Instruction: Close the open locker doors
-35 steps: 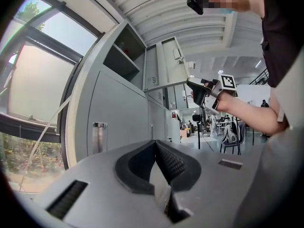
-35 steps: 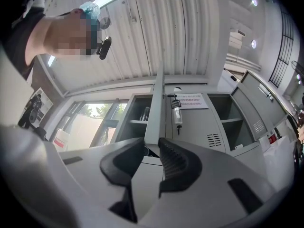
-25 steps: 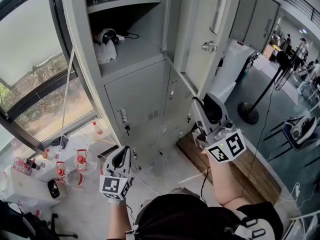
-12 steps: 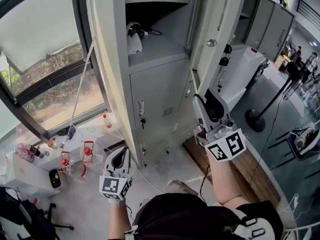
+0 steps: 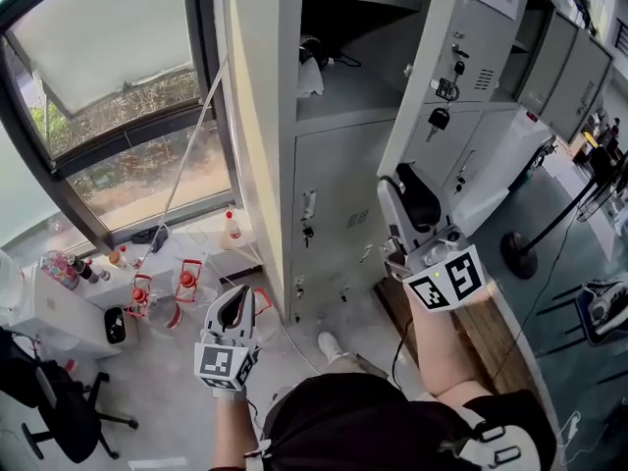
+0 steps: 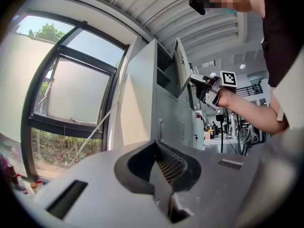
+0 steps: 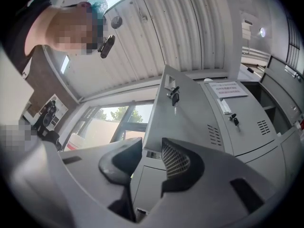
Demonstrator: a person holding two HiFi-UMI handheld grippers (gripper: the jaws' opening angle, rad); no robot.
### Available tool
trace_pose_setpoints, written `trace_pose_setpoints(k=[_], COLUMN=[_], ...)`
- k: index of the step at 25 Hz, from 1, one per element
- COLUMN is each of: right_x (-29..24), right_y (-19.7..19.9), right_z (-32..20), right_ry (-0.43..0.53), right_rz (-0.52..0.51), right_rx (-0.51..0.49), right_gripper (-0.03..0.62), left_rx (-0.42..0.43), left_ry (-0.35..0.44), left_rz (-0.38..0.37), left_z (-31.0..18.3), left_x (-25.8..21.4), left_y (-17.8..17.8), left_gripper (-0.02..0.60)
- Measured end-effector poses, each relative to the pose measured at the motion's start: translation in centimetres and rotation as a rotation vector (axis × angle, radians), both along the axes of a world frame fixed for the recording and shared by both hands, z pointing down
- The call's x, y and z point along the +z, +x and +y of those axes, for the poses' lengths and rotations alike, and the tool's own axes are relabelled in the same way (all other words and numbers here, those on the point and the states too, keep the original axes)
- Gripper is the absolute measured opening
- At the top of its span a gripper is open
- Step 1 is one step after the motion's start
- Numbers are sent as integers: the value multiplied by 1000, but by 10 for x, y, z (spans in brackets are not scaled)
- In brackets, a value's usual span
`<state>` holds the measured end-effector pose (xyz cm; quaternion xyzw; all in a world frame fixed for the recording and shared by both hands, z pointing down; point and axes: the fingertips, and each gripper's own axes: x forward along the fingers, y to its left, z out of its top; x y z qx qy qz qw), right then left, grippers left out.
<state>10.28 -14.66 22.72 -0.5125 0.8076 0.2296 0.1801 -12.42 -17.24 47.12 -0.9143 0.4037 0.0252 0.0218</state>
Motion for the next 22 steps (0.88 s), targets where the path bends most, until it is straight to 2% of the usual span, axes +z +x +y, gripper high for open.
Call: trace_pose_setpoints(k=[13, 22], right_x=[-9, -14], right_y=[-42, -60], right_z=[-51, -90], right_ry=[12, 8], right_rz=[-19, -36], right_rx=[-144, -199], right_gripper=[95, 77], left_rx=[-158, -260], left_ry=[-1, -7], left_rz=[-11, -13], left_z=[-2, -12], left_x=[5, 11], left_y=[-43, -68], left_gripper=[8, 8])
